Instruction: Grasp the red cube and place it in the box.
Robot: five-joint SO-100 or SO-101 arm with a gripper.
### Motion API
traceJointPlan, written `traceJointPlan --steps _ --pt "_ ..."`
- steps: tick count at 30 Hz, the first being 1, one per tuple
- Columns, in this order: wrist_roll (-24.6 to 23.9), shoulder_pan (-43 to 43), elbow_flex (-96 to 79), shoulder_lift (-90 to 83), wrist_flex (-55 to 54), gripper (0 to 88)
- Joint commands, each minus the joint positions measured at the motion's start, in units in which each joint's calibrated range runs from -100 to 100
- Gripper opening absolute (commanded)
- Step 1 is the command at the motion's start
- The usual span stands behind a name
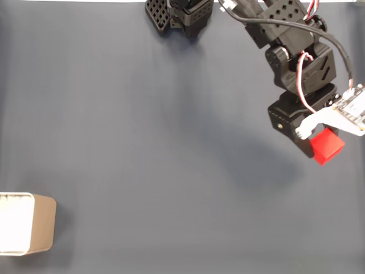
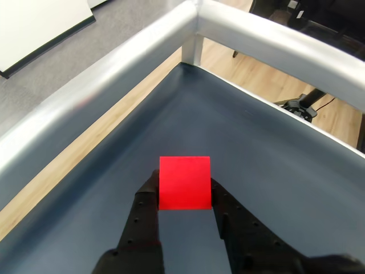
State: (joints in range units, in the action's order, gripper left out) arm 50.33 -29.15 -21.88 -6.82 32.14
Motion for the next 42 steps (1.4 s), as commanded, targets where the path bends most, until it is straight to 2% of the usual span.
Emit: traceJointPlan --steps 1,42 --pt "0.05 2.45 3.72 -3.93 0.97 0.3" --pt "1.07 27.52 23.52 -0.98 5.65 0.2"
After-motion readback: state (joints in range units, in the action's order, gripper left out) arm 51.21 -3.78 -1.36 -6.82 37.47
